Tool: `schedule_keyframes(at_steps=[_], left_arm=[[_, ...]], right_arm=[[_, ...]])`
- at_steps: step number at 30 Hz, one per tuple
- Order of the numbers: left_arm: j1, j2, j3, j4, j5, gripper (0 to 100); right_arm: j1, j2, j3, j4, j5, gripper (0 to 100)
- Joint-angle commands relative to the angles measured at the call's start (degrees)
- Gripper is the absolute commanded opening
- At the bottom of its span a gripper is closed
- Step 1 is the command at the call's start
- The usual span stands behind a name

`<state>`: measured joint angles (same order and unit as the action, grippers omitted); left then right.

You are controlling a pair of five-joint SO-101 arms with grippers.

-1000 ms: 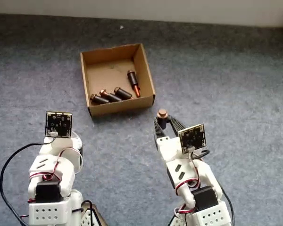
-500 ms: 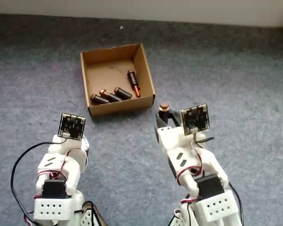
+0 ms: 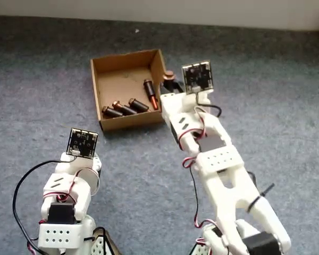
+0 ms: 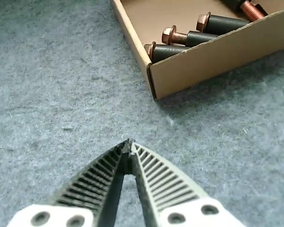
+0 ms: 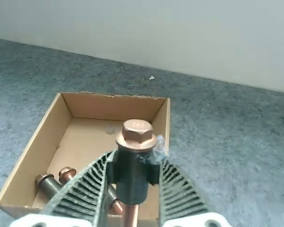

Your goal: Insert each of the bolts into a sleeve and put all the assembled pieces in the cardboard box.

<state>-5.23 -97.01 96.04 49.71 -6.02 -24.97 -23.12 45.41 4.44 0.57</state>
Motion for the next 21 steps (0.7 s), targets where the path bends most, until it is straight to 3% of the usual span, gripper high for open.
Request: schedule_keyframes(at_steps=[1, 5, 11, 18, 21], left_arm=[[0.66, 0.22, 1.36, 0.09, -0.44, 1], [0.57, 0.22, 1.36, 0.09, -0.44, 1], [0.57, 0.22, 1.36, 0.09, -0.44, 1], [0.57, 0.22, 1.36, 0.09, -0.44, 1], [0.57, 0.22, 1.36, 0.09, -0.44, 1]], right_arm=[[-1.54, 7.96, -8.13, -7.34, -0.53, 0.9], [-1.98, 16.13, -13.32, -8.13, -0.62, 1.8], [-2.77, 20.62, -15.08, -8.13, -0.88, 16.1], [-2.59, 20.88, -14.99, -7.78, -0.62, 15.9], [-2.51, 20.97, -15.25, -2.07, -0.62, 15.9]])
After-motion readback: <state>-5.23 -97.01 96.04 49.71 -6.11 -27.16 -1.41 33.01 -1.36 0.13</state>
